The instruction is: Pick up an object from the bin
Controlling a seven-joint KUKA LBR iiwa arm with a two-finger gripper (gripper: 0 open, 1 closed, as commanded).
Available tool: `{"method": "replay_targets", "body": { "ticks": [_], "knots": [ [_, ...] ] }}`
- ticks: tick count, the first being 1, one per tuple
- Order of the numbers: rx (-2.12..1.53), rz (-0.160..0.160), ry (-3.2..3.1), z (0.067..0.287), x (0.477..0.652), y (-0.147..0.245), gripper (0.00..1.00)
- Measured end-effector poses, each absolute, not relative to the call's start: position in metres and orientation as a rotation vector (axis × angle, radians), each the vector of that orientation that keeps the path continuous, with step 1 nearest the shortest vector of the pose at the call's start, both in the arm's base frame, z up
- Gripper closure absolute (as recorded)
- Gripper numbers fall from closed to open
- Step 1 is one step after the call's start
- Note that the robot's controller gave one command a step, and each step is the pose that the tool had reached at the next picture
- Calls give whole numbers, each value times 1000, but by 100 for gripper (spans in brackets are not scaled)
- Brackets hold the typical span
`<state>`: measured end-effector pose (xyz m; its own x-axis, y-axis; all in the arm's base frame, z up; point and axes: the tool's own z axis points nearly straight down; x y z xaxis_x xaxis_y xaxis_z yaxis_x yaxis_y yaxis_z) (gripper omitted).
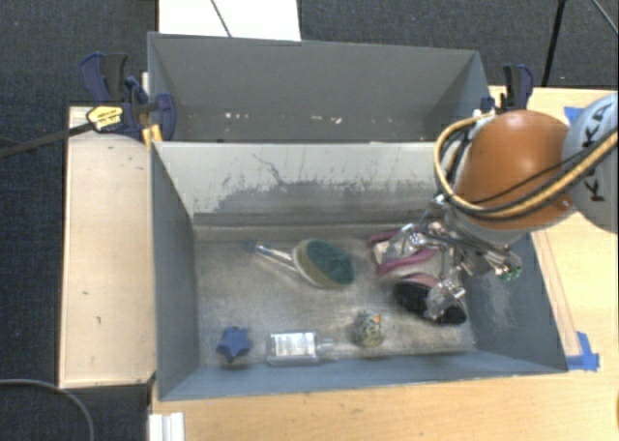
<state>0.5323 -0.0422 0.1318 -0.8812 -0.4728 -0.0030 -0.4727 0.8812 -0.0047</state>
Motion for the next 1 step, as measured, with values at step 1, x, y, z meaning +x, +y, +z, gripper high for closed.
{"method": "replay_targets", "body": {
  "ticks": [1],
  "knots": [
    [45,18,3131,86,546,-87,0]
  ]
}}
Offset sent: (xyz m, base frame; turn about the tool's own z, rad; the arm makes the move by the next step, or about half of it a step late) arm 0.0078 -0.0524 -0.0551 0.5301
